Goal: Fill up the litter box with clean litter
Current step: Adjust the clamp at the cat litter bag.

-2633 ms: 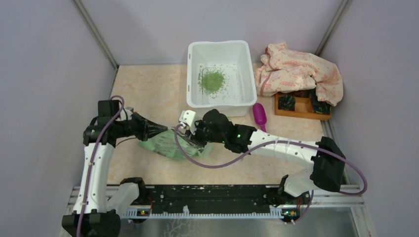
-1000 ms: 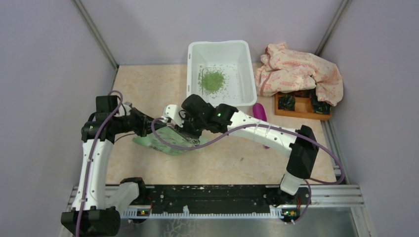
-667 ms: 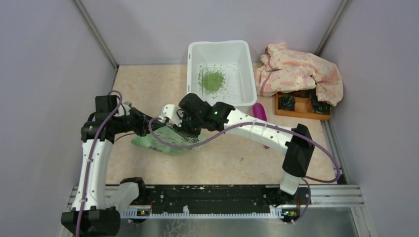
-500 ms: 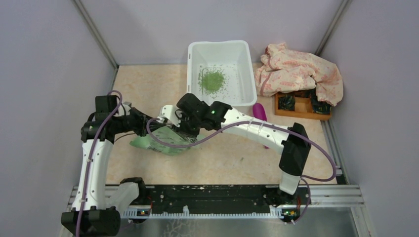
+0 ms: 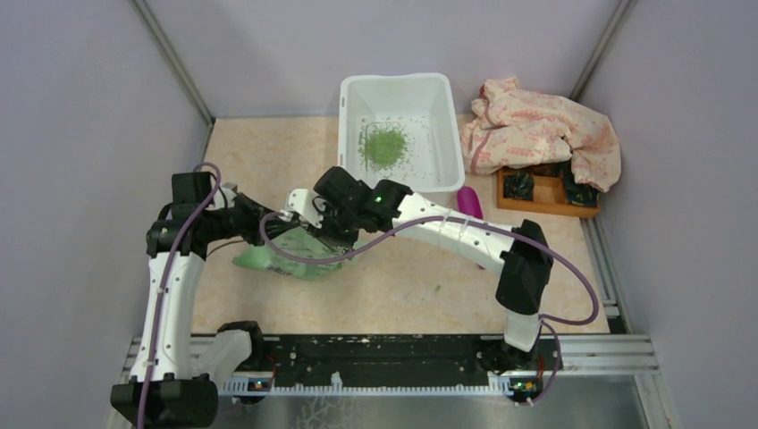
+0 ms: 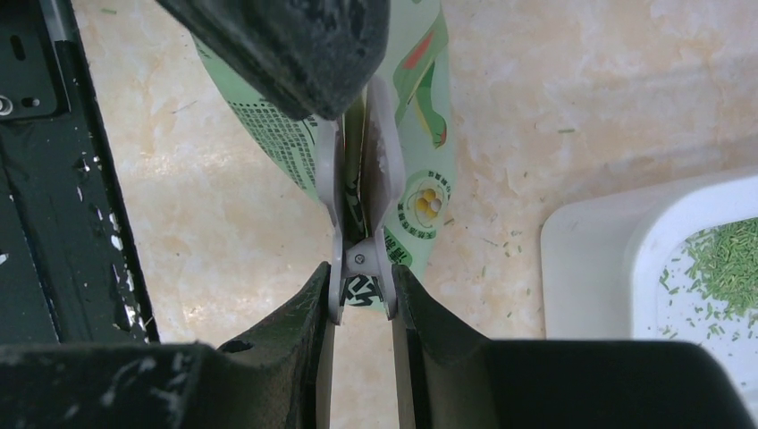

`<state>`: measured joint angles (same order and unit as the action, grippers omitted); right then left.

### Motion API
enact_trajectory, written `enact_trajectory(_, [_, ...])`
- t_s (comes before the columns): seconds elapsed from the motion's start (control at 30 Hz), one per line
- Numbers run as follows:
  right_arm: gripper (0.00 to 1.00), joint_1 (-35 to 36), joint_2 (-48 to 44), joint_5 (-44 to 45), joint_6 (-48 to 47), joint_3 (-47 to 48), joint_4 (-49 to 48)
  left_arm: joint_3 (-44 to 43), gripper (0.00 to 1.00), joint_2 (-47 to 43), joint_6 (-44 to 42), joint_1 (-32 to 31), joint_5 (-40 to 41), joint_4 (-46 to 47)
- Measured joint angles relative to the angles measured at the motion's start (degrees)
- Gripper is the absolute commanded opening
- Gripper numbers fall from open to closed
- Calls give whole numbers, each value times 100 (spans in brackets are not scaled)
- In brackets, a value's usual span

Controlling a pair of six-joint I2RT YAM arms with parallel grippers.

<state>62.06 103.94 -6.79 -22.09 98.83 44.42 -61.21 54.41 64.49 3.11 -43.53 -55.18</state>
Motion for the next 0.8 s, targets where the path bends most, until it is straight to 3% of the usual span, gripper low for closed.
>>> enact_trajectory(0.07, [0, 0, 42, 37, 4, 24, -2, 0, 5, -7, 0, 0, 0, 0])
enact_trajectory(0.17, [34, 0, 52, 96, 22, 31, -28, 0, 5, -15, 2, 4, -2, 17])
enact_trajectory(0.43, [65, 0, 35, 92, 170, -428, -570, 0, 4, -92, 17, 2, -219, 118])
enact_trajectory(0.53, [82, -2, -79, 92, 238, -734, -883, 39, 4, -94, 24, 7, -240, 120])
enact_trajectory(0.7, [89, -146, -662, -116, 468, -1558, -1604, 243, 7, -129, 24, 0, -354, 328])
enact_trajectory(0.8, [90, -391, -1248, -275, 632, -2238, -2074, 544, 26, -175, 44, 33, -402, 619])
